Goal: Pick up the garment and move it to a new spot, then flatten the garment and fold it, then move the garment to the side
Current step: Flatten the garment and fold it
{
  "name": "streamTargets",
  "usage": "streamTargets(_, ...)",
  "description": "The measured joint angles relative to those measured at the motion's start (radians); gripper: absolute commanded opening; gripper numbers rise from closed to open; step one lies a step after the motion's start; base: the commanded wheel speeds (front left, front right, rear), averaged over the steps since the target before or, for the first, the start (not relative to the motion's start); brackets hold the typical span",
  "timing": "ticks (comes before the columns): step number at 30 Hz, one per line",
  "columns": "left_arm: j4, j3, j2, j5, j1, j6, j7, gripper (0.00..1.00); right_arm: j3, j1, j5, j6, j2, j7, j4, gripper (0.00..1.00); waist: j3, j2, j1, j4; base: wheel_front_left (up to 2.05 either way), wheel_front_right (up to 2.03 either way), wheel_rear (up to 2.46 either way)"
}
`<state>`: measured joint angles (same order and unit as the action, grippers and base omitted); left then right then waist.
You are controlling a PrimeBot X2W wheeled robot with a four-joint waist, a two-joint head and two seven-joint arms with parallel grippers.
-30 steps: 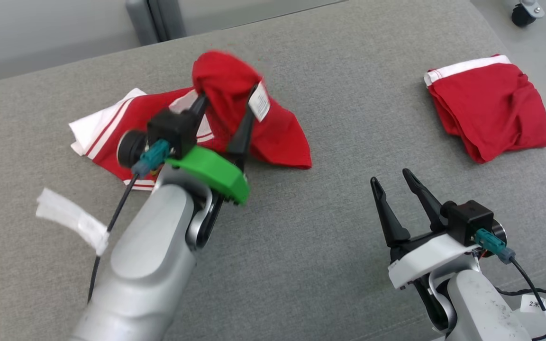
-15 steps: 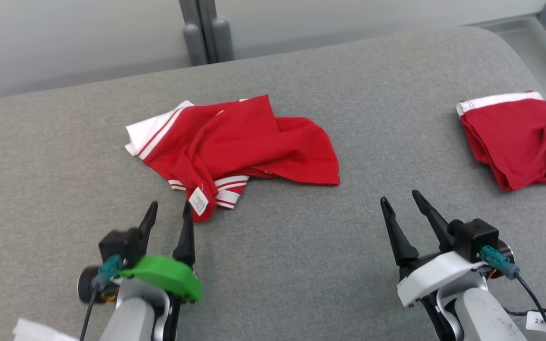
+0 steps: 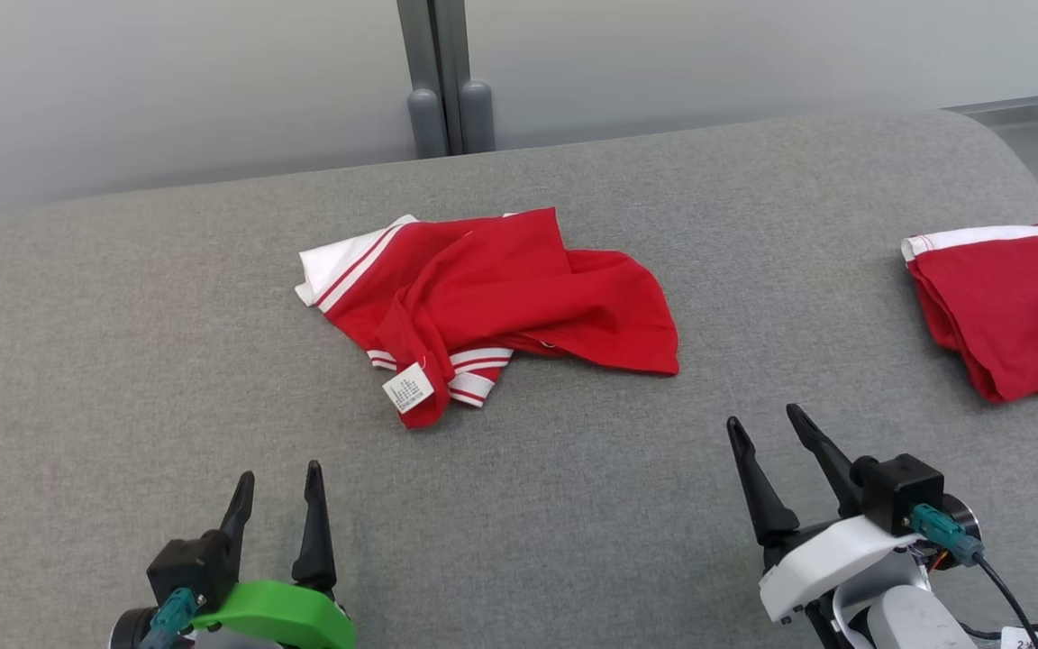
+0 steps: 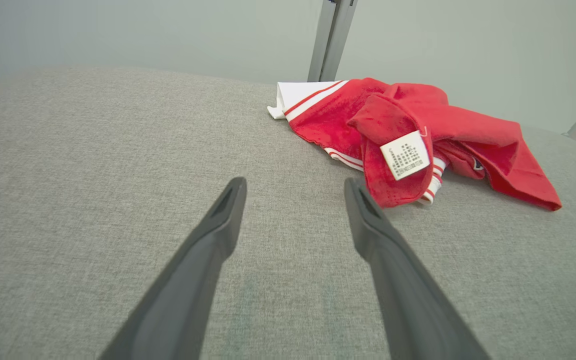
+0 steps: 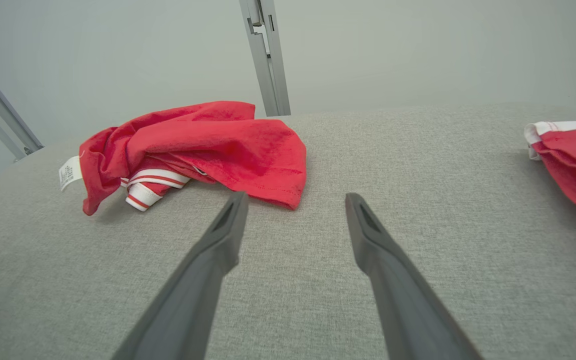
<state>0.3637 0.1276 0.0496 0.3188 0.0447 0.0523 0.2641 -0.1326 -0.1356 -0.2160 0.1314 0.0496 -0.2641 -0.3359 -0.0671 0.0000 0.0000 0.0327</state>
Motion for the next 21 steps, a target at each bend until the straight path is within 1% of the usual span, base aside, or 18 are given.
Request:
streamTargets(5, -0.009, 0.016, 0.0, 0.002, 0.003, -0.001, 0.0, 1.0, -0.011, -0.02, 0.027, 0.0, 0.0, 0.0, -0.022, 1.0, -0.02, 0.0, 0.0, -0.017, 0.0, 0.0, 0.0)
streamTargets(9, -0.017, 0.044, 0.0, 0.004, 0.024, -0.001, 0.0, 1.0, 0.002, -0.084, 0.065, 0.0, 0.0, 0.0, -0.084, 1.0, -0.045, 0.0, 0.0, -0.04, 0.0, 0.0, 0.0)
streamTargets(15, -0.028, 0.082, 0.0, 0.019, 0.058, -0.002, 0.0, 1.0, 0.035, -0.199, 0.121, 0.0, 0.0, 0.0, -0.212, 1.0, -0.089, 0.0, 0.0, -0.084, 0.0, 0.0, 0.0)
streamTargets(21, -0.027, 0.107, 0.0, 0.033, 0.087, -0.008, 0.0, 1.0, 0.072, -0.295, 0.141, 0.0, -0.002, 0.0, -0.346, 1.0, -0.135, 0.0, 0.0, -0.136, 0.0, 0.0, 0.0)
